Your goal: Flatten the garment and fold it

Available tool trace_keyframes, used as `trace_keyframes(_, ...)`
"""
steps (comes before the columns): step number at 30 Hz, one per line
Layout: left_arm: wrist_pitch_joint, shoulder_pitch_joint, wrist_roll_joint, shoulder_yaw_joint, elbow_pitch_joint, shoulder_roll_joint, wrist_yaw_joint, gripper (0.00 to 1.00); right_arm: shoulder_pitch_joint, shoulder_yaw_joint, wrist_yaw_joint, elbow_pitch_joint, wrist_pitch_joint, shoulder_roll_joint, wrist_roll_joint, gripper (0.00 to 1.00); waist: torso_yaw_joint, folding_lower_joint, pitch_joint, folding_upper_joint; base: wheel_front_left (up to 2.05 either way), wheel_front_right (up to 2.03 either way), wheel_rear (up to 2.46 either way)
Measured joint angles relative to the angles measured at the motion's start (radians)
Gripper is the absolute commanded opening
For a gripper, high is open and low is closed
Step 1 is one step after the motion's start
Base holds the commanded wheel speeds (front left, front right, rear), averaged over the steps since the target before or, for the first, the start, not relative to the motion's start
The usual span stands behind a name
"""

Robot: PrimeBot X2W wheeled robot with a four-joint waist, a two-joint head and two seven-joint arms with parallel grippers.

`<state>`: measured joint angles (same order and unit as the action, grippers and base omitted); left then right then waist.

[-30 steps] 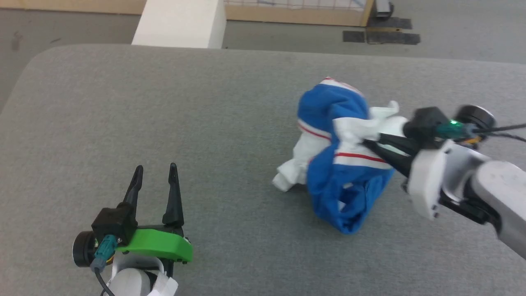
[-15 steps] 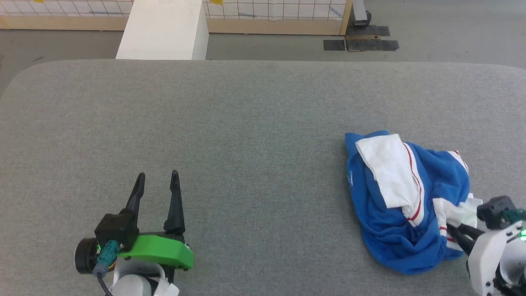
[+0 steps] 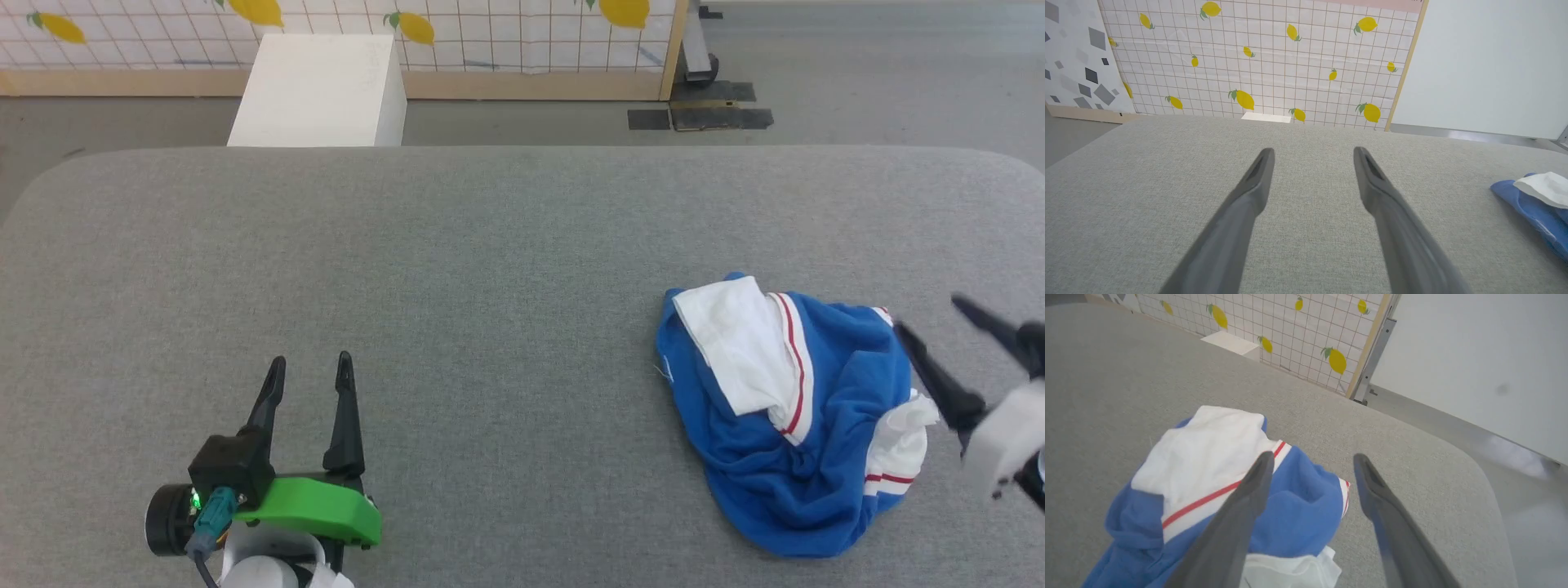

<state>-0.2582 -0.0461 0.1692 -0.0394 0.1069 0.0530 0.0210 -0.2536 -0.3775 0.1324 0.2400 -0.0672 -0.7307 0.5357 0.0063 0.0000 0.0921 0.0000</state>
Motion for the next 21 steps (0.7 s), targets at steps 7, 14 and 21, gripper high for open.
trace_keyframes(7,0.000,0.003,-0.011,-0.001,-0.013,0.000,0.000,1.00,-0.101,-0.029,0.000,-0.258,0.248,-0.028,-0.051,1.00,0.003,0.0000,0.001,0.0000,0.00,0.00,0.00)
trace_keyframes(14,0.000,-0.003,-0.010,-0.011,-0.019,0.000,0.001,1.00,-0.294,-0.330,0.000,-0.298,0.649,-0.108,0.070,1.00,0.028,0.0000,0.024,0.0000,0.00,0.00,0.00)
trace_keyframes(21,0.000,-0.033,0.006,-0.036,-0.023,0.000,-0.005,1.00,-0.471,-0.510,0.000,-0.156,0.842,-0.067,0.262,1.00,0.071,0.0000,0.078,0.0000,0.00,0.00,0.00)
